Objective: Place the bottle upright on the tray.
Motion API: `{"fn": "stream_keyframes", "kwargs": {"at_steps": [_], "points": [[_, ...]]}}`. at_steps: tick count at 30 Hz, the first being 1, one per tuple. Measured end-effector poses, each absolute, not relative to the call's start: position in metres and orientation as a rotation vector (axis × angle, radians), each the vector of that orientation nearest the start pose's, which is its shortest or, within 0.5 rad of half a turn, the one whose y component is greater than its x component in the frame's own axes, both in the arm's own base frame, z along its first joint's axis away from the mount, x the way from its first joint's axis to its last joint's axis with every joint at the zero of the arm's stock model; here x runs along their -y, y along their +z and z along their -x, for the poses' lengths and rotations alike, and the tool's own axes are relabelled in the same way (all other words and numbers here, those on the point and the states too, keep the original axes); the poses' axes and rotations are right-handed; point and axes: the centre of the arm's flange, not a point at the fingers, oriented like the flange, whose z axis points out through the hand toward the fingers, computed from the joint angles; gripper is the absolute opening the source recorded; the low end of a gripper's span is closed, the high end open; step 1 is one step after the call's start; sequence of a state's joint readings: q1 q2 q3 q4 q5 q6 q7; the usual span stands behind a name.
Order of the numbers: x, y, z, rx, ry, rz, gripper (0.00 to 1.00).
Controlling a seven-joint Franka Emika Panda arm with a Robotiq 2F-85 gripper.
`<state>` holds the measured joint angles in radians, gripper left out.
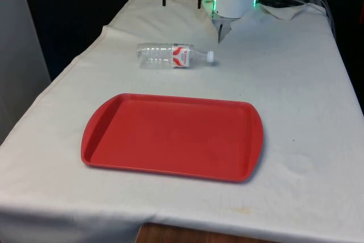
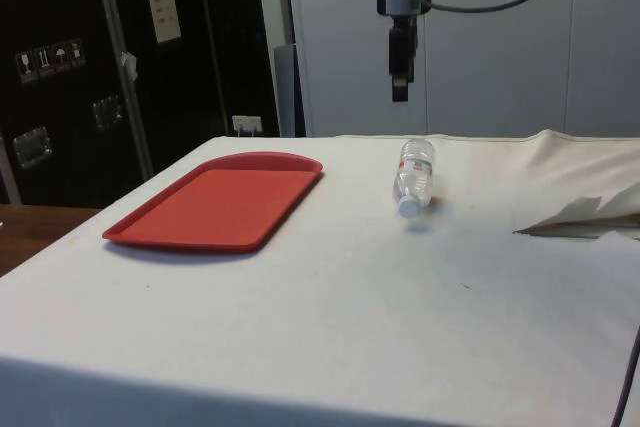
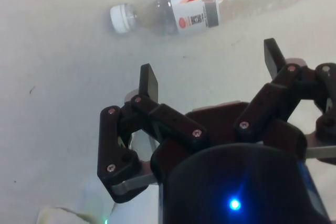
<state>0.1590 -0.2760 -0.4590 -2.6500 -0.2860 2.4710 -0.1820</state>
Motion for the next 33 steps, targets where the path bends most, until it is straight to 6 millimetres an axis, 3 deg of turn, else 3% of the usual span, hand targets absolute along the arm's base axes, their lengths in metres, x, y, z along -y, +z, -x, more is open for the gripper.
{"fn": "stream_keyframes", "kwargs": {"at_steps": [33], "points": [[0.132, 0.301, -0.392, 0.232, -0.091, 3.213, 1.00]]}}
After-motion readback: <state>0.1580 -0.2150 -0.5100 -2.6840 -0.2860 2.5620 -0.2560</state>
